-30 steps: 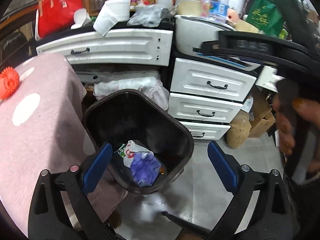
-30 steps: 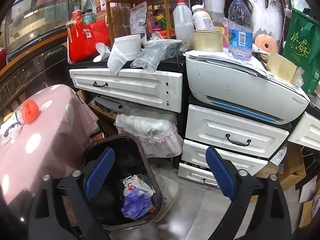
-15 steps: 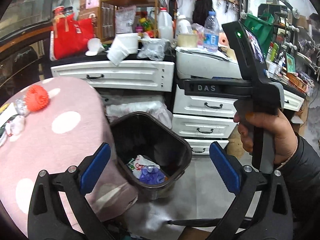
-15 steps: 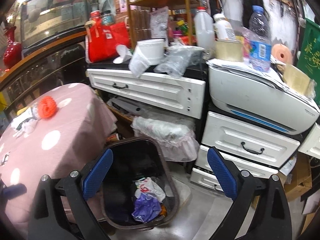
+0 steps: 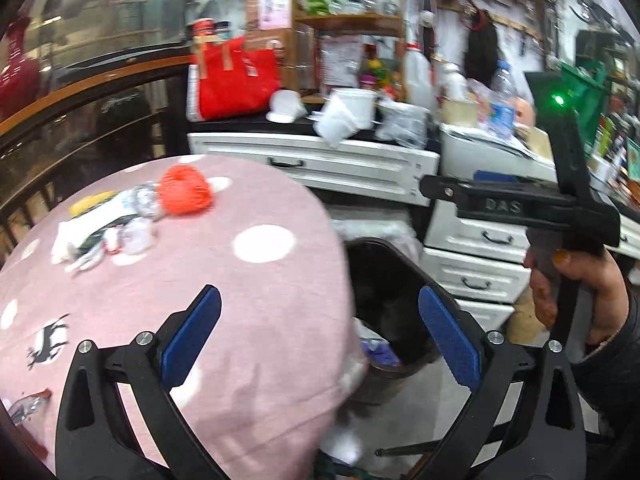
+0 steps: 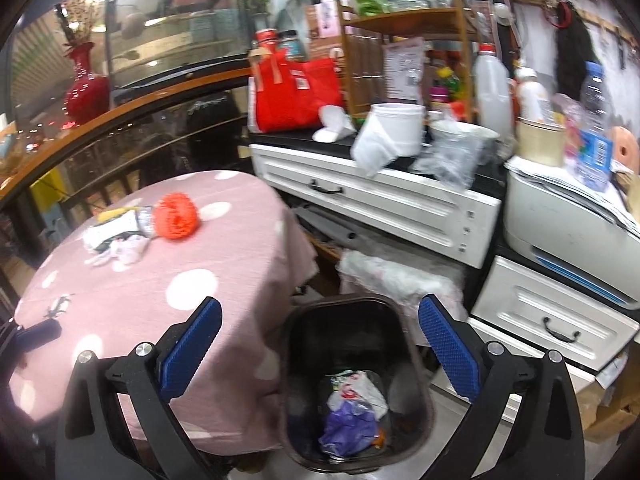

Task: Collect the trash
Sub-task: 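Move both open tools back over the table toward the trash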

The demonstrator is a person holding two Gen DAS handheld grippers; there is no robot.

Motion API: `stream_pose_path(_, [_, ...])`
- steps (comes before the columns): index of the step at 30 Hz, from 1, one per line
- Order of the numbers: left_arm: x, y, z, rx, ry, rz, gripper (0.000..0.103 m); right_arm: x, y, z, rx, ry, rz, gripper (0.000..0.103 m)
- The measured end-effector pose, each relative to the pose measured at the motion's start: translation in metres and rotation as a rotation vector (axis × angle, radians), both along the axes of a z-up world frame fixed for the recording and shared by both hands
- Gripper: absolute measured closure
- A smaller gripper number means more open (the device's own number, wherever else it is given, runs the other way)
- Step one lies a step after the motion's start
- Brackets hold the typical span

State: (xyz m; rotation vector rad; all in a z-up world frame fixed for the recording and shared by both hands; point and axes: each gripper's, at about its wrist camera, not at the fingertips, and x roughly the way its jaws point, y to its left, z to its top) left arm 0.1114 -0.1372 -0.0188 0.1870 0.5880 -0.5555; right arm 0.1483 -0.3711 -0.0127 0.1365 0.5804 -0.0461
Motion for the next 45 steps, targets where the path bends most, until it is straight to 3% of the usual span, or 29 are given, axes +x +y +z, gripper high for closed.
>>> stream_pose_path(14, [0.037,0.101,-0.004,0.009,0.002,0.301,0.006,0.046,0.094,0.006,0.014,0.013,0.255,0.006])
stream_pose_path(23, [0.073,0.149,-0.01,-0.012,0.062,0.419,0.006,0.086,0.142,0.004,0.007,0.051,0.364,0.006])
stream_pose_path(33, [0.106,0.164,-0.009,-0.049,0.143,0.456,0.006,0.151,0.168,-0.003,-0.016,0.131,0.421,0.006])
stream_pose_path(37, [0.108,0.165,-0.005,-0.017,0.122,0.454,0.006,0.172,0.175,-0.002,-0.02,0.126,0.426,0.006])
stream_pose_path(45, [0.122,0.179,-0.014,-0.082,0.177,0.489,0.006,0.197,0.21,0.004,-0.04,0.113,0.519,0.006])
